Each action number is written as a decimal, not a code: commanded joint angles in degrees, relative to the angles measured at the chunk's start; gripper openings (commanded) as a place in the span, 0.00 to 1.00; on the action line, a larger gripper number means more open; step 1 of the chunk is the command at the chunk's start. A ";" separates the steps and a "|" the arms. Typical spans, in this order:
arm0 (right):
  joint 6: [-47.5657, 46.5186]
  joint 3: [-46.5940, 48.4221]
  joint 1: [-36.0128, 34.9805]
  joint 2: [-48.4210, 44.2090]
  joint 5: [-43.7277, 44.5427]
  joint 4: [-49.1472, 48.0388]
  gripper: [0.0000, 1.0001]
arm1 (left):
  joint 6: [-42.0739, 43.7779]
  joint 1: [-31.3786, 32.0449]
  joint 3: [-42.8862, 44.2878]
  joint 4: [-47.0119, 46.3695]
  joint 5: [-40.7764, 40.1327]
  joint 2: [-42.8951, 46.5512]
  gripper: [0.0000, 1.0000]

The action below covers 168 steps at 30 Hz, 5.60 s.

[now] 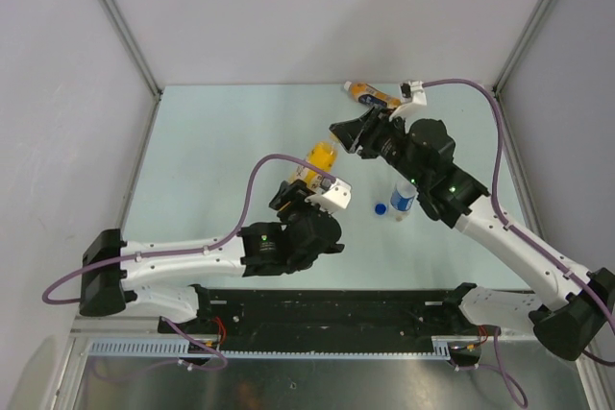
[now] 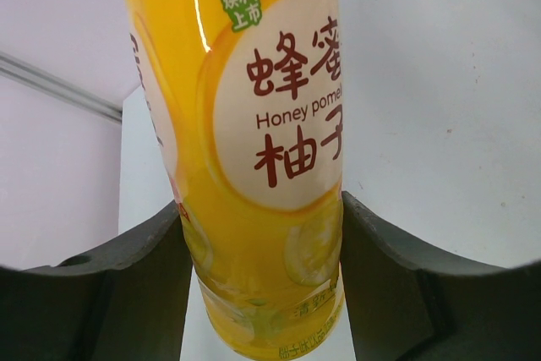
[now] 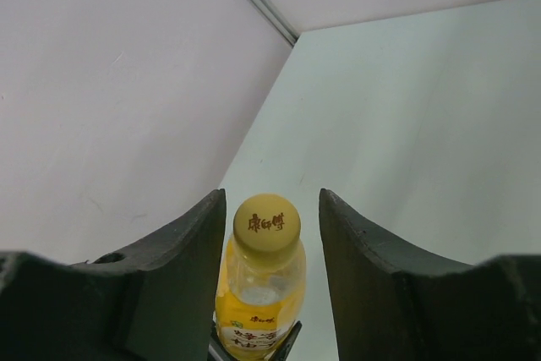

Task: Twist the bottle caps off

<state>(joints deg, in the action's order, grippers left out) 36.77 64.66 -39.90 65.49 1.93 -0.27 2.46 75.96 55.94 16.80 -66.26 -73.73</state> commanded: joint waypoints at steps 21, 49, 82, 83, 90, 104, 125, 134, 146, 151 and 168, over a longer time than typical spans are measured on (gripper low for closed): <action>-0.12 2.82 -0.68 1.36 -3.61 -0.32 0.02 | 1.15 1.12 2.45 -2.22 -3.71 0.16 0.00; -2.89 -5.69 8.42 -6.06 -35.48 -14.82 0.00 | -4.18 -5.84 -7.22 -6.63 51.53 25.39 0.00; 5.15 -13.80 14.47 -10.01 -63.22 -45.19 0.00 | -14.70 -19.43 -10.24 -27.17 110.32 30.68 0.00; 5.15 -13.79 14.97 -10.24 -61.98 -44.35 0.00 | -14.73 -19.79 -10.46 -27.17 110.13 30.72 0.00; 7.46 -13.78 18.69 -13.09 -54.97 -41.23 0.38 | -14.57 -21.75 -11.55 -25.79 107.39 30.95 0.00; 4.22 -13.71 19.09 -20.80 -43.88 -33.09 0.99 | -11.64 -22.61 -9.92 -18.66 98.68 29.70 0.00; 0.32 -8.11 12.34 -19.07 -21.91 -10.37 0.99 | -11.09 -16.14 -10.59 -8.95 52.03 27.70 0.00; -2.86 -4.62 5.05 -14.57 -12.63 -4.67 0.99 | -9.64 -7.84 -8.47 -5.73 29.65 21.29 0.00; -2.06 -1.68 0.77 -6.41 -6.38 -3.23 0.95 | -4.87 2.22 -3.29 -4.37 6.19 10.25 0.00; -2.46 -0.69 0.49 -4.95 -4.85 -1.95 0.86 | -1.69 5.20 -0.39 -4.32 -1.42 5.33 0.00; -2.16 -0.63 0.50 -5.22 -3.27 -1.06 0.21 | 0.61 6.81 0.78 -4.34 -4.96 3.09 0.00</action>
<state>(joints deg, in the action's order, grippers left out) 34.92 61.43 -39.16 60.82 -1.50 -0.27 2.42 82.28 54.24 14.15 -68.38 -71.35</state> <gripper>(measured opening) 0.376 0.638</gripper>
